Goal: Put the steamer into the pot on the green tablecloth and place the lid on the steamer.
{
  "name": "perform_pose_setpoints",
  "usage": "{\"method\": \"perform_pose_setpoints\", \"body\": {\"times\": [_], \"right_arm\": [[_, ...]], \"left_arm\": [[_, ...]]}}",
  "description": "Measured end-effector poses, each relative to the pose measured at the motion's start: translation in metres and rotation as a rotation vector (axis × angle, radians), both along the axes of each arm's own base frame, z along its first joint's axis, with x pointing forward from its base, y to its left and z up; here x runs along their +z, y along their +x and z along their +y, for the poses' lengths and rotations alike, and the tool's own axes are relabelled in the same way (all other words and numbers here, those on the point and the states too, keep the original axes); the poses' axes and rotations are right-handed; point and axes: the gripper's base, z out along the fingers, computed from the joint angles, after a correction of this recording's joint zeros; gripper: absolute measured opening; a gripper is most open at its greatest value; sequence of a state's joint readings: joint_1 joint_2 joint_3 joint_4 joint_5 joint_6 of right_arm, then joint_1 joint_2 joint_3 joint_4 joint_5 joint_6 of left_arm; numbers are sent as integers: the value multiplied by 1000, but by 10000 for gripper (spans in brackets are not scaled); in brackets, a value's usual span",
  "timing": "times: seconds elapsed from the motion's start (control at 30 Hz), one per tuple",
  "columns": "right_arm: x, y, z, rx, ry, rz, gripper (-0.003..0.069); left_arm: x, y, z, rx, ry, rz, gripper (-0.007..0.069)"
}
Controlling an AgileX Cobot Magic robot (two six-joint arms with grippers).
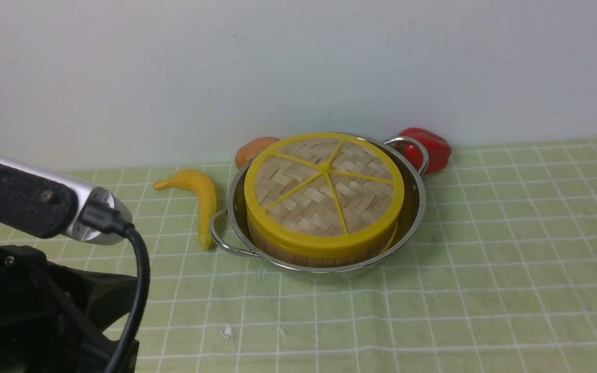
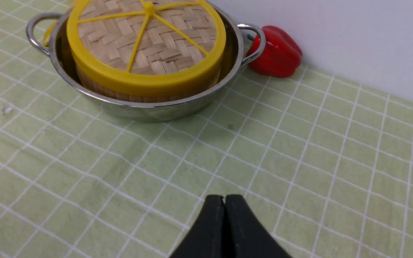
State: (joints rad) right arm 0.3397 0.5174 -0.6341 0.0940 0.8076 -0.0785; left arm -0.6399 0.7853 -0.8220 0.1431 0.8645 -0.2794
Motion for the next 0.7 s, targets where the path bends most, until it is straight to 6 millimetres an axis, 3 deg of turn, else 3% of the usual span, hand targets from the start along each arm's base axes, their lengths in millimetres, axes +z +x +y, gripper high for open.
{"method": "perform_pose_setpoints", "body": {"times": [0.2, 0.33, 0.43, 0.63, 0.67, 0.7], "right_arm": [[1, -1, 4, 7, 80, 29, 9], [1, -2, 6, 11, 107, 39, 13], [1, -3, 7, 17, 134, 48, 20], [1, -3, 8, 18, 142, 51, 36], [1, -3, 8, 18, 142, 51, 41], [1, -3, 8, 18, 142, 51, 41]], "left_arm": [[4, -3, 7, 19, -8, -29, -7], [10, -10, 30, 124, -20, -107, 1], [14, -27, 59, 304, -65, -263, 1], [-16, -53, 84, 547, -51, -474, 12], [-35, -58, 89, 617, -39, -506, 12], [-41, -59, 89, 623, -36, -502, 12]]}}
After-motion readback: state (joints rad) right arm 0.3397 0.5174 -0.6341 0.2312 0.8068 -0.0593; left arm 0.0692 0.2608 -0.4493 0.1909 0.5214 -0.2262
